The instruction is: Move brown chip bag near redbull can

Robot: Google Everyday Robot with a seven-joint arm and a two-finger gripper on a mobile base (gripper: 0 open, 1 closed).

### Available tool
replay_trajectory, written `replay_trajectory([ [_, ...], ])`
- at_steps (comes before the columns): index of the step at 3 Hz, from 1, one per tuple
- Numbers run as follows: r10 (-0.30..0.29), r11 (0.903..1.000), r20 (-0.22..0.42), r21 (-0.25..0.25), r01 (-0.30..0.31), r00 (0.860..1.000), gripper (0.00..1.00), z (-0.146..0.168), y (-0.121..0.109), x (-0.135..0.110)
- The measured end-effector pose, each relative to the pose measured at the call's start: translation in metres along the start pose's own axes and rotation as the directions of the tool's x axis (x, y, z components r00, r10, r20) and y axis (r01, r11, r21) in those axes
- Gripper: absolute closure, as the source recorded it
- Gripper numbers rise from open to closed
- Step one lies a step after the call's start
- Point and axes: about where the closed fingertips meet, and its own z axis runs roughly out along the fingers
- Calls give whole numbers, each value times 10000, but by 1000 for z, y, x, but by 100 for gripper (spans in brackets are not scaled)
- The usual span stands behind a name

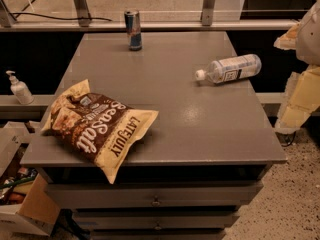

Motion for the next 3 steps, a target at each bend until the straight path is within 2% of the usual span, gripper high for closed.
replay_trajectory([
  [1,0,10000,1,2,0,10000,0,0,0,0],
  [2,223,9997,326,47,-224,9992,0,4,-3,-5],
  [3,386,9992,1174,-4,-388,9923,0,15,2,-31],
])
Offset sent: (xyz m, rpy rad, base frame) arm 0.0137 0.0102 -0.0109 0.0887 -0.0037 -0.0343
